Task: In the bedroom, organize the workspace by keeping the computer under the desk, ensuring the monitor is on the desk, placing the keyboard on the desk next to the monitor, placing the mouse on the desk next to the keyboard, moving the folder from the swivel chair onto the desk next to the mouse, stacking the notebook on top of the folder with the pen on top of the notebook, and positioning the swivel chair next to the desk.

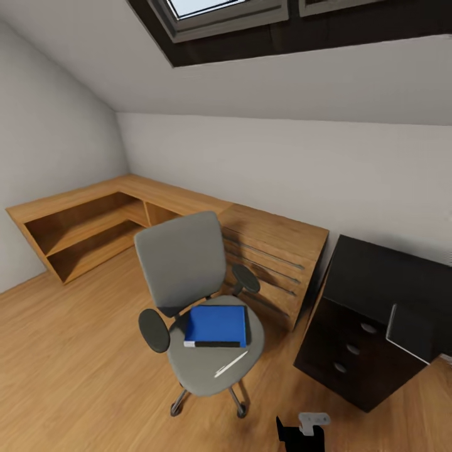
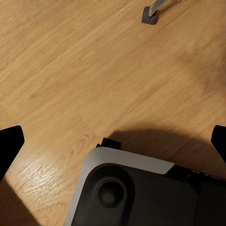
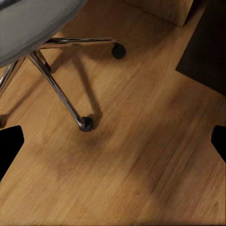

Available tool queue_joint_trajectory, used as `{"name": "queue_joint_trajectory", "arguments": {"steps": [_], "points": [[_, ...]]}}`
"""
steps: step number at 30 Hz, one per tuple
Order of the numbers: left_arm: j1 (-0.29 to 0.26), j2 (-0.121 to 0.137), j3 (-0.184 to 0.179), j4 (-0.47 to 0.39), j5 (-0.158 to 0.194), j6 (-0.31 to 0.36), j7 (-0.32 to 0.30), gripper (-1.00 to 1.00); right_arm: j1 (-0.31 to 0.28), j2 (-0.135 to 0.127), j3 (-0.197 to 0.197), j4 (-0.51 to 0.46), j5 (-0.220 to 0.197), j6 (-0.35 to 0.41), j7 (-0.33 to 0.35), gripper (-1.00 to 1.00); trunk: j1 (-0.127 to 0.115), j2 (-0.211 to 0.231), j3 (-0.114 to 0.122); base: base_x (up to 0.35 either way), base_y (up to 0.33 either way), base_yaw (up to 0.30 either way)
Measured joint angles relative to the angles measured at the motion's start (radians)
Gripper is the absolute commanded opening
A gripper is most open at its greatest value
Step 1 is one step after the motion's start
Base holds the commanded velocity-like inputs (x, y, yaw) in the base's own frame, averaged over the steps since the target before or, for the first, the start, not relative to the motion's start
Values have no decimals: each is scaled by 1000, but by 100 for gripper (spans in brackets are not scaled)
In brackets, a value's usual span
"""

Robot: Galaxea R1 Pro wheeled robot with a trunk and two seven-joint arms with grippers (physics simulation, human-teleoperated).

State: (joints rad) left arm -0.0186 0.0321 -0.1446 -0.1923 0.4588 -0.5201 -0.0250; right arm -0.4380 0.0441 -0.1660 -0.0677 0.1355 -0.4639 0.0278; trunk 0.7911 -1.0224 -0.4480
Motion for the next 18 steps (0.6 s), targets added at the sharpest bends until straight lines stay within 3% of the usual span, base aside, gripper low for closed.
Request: {"name": "queue_joint_trajectory", "arguments": {"steps": [18], "points": [[0, -1, -1, 0, 0, 0, 0, 100, 0, 1, 0, 20, -48, -58, 1, 100, 0, 0, 23, 0, 17, -160]]}}
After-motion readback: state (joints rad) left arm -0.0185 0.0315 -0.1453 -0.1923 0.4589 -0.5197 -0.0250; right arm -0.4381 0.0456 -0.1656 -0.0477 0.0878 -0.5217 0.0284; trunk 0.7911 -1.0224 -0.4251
